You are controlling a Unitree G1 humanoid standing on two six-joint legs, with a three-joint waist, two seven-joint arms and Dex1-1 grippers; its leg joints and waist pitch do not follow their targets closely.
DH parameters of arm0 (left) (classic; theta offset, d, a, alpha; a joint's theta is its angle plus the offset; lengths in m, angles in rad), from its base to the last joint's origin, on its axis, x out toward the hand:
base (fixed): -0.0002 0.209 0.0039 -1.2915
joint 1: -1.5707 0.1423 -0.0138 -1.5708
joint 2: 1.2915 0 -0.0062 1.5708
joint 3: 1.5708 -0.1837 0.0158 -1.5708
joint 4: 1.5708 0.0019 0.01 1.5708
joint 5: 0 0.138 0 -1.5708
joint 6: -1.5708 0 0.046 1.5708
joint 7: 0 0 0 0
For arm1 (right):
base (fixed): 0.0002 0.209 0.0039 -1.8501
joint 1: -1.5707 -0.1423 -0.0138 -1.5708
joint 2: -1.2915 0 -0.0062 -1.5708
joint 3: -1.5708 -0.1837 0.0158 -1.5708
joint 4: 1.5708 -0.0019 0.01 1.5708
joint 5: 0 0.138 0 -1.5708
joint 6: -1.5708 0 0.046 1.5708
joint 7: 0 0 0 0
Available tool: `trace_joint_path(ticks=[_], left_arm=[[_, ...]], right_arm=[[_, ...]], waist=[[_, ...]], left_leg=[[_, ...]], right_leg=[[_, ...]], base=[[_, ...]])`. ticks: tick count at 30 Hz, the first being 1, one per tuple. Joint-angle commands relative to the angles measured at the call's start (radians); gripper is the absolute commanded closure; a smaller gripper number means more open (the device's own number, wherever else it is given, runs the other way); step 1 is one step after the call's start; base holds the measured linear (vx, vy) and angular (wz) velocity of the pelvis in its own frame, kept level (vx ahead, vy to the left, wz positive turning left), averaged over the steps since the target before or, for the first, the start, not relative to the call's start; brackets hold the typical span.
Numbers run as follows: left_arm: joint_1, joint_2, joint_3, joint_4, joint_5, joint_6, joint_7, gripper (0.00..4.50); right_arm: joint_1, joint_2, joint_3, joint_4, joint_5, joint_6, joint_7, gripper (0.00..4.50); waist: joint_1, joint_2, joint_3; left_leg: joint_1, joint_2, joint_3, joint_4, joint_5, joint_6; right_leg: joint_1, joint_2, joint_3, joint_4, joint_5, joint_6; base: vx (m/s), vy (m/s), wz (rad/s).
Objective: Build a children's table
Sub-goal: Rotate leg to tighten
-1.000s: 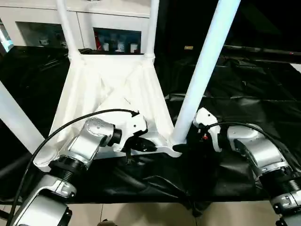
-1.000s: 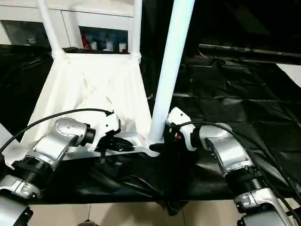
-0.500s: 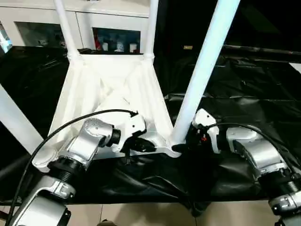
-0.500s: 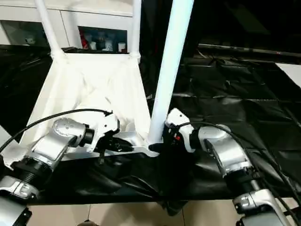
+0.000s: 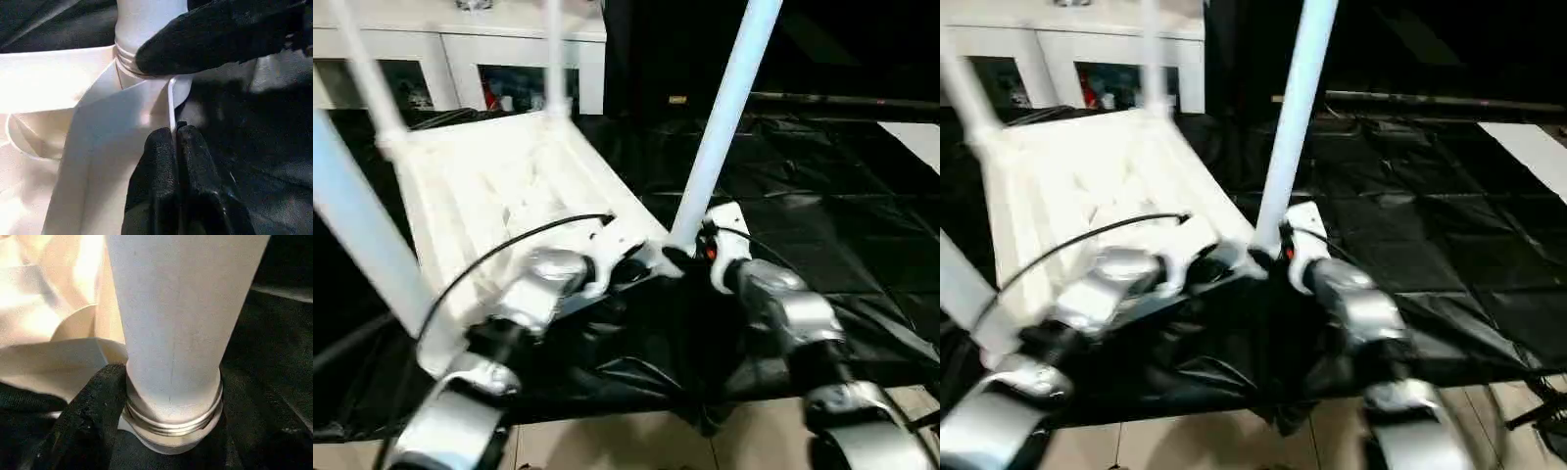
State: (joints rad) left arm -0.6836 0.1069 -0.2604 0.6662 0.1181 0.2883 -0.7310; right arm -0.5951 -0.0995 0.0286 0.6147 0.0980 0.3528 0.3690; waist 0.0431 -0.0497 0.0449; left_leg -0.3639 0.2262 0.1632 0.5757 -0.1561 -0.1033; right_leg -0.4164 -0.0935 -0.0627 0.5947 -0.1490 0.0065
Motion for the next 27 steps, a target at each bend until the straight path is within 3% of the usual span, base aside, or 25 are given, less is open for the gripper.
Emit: trace_joint_path(ticks=[1,3,6,8,12,13,16,17,19,24,27], left_arm=[[-0.011,-0.096,-0.082,0.012,-0.012,-0.006,-0.046,4.5],[-0.012,-0.095,-0.082,0.015,-0.011,-0.008,-0.049,4.5],[-0.011,-0.069,-0.075,0.016,-0.011,-0.012,-0.068,4.5],[-0.009,-0.045,-0.071,0.011,-0.01,-0.017,-0.089,4.5],[-0.002,0.01,-0.054,0.002,-0.024,-0.055,-0.16,4.5],[-0.002,0.019,-0.052,0.001,-0.026,-0.056,-0.171,4.5],[0.012,0.072,-0.059,-0.023,-0.042,-0.083,-0.266,4.5],[0.021,0.089,-0.064,-0.038,-0.053,-0.11,-0.308,4.5],[0.033,0.109,-0.068,-0.063,-0.069,-0.117,-0.361,4.5],[0.062,0.165,-0.087,-0.121,-0.099,-0.125,-0.485,4.5],[0.086,0.195,-0.097,-0.173,-0.129,-0.106,-0.56,4.5]], right_arm=[[-0.026,0.058,0.063,0.043,-0.024,-0.002,-0.002,1.82],[-0.027,0.064,0.072,0.036,-0.028,-0.017,0.008,1.82],[-0.026,0.049,0.063,0.022,-0.019,-0.031,0.036,1.1],[-0.024,0.02,0.065,0.011,-0.017,-0.033,0.067,1.07],[-0.008,-0.076,0.07,-0.052,-0.014,-0.037,0.201,0.63],[-0.005,-0.092,0.074,-0.062,-0.017,-0.039,0.225,0.63],[0.02,-0.191,0.103,-0.115,-0.028,-0.059,0.35,0.63],[0.029,-0.216,0.108,-0.136,-0.02,-0.06,0.393,0.63],[0.042,-0.25,0.115,-0.167,-0.006,-0.056,0.45,0.63],[0.093,-0.347,0.15,-0.277,0.037,-0.028,0.628,0.63],[0.117,-0.382,0.176,-0.316,0.055,0.002,0.7,0.63]], waist=[[0.003,0.012,-0.061],[0.004,0.01,-0.062],[0.004,0.01,-0.061],[0.004,0.01,-0.061],[0.018,0.012,-0.065],[0.021,0.013,-0.067],[0.028,0.012,-0.067],[0.031,0.019,-0.067],[0.04,0.015,-0.066],[0.052,0.019,-0.063],[0.054,0.016,-0.061]], left_leg=[[0.005,-0.015,0.01,-0.07,-0.39,-0.014],[0.004,-0.014,0.01,-0.07,-0.387,-0.009],[0.005,-0.013,0.01,-0.071,-0.392,-0.004],[0.006,-0.013,0.01,-0.071,-0.398,-0.003],[0.006,-0.009,0.013,-0.069,-0.352,0.009],[0.005,-0.009,0.016,-0.067,-0.328,0.016],[0.002,-0.007,0.017,-0.066,-0.288,0.03],[0.004,-0.006,0.018,-0.066,-0.279,0.03],[0.004,-0.005,0.018,-0.067,-0.276,0.036],[0.012,0.0,0.018,-0.07,-0.319,0.027],[0.007,0.0,0.018,-0.072,-0.323,0.024]], right_leg=[[0.042,-0.023,0.018,-0.089,-0.415,-0.133],[0.043,-0.024,0.019,-0.088,-0.414,-0.132],[0.042,-0.024,0.019,-0.089,-0.415,-0.134],[0.041,-0.024,0.019,-0.09,-0.423,-0.133],[0.048,-0.024,0.023,-0.082,-0.318,-0.164],[0.048,-0.024,0.026,-0.073,-0.264,-0.181],[0.055,-0.025,0.025,-0.067,-0.213,-0.198],[0.054,-0.026,0.027,-0.065,-0.2,-0.208],[0.058,-0.027,0.027,-0.064,-0.194,-0.21],[0.054,-0.027,0.028,-0.069,-0.248,-0.202],[0.053,-0.029,0.028,-0.069,-0.276,-0.197]], base=[[0.0,0.0,0.0],[0.0,0.0,0.0],[0.0,0.0,0.0],[0.0,0.0,0.0],[0.0,0.0,0.0],[0.0,0.0,0.0],[0.0,0.0,0.0],[0.0,0.0,0.0],[0.0,0.0,0.0],[0.0,0.0,0.0],[0.0,0.0,0.0]])
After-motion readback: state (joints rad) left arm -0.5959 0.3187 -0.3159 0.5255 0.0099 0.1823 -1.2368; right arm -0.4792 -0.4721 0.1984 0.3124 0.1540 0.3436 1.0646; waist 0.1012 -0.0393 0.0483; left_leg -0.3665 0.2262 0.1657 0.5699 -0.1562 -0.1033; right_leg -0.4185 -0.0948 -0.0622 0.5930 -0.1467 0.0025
